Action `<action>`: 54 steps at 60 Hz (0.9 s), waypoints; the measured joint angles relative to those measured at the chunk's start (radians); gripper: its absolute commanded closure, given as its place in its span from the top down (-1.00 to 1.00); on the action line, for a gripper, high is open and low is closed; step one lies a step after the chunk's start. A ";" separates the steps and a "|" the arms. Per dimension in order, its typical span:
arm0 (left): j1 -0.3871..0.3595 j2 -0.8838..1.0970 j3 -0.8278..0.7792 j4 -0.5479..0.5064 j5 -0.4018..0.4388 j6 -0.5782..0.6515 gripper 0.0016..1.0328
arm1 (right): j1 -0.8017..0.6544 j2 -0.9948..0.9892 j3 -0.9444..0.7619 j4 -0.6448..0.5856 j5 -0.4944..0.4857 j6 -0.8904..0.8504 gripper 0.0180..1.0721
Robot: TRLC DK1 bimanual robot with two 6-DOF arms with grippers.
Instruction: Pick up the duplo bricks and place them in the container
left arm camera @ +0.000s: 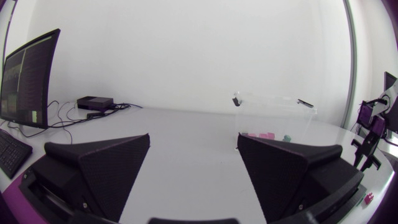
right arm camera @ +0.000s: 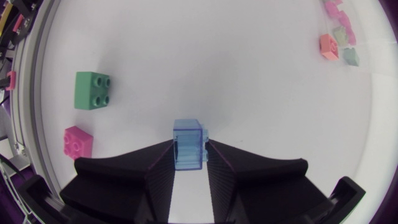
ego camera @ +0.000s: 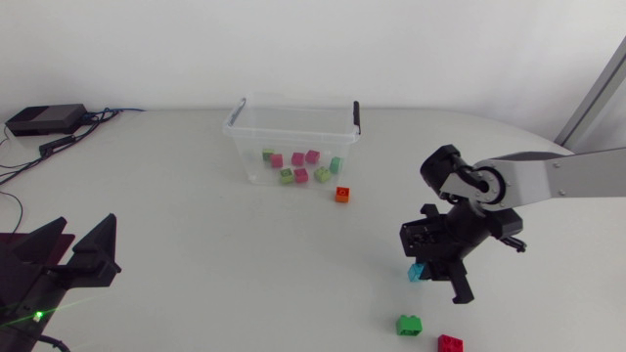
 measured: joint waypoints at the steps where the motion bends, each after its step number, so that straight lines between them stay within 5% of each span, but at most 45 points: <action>1: 0.000 0.000 0.000 0.000 0.000 0.000 0.90 | 0.000 -0.016 0.003 -0.021 -0.007 0.004 -0.78; 10: 0.000 0.000 0.000 0.000 0.000 0.000 0.90 | 0.008 -0.112 0.145 -0.181 -0.080 0.066 -0.78; 22: 0.000 0.000 0.000 0.000 0.000 0.000 0.90 | 0.063 -0.090 0.429 -0.200 -0.137 0.216 -0.78; 54: 0.000 0.000 0.000 0.000 0.000 0.000 0.90 | 0.113 0.304 0.840 0.181 -0.192 0.644 -0.76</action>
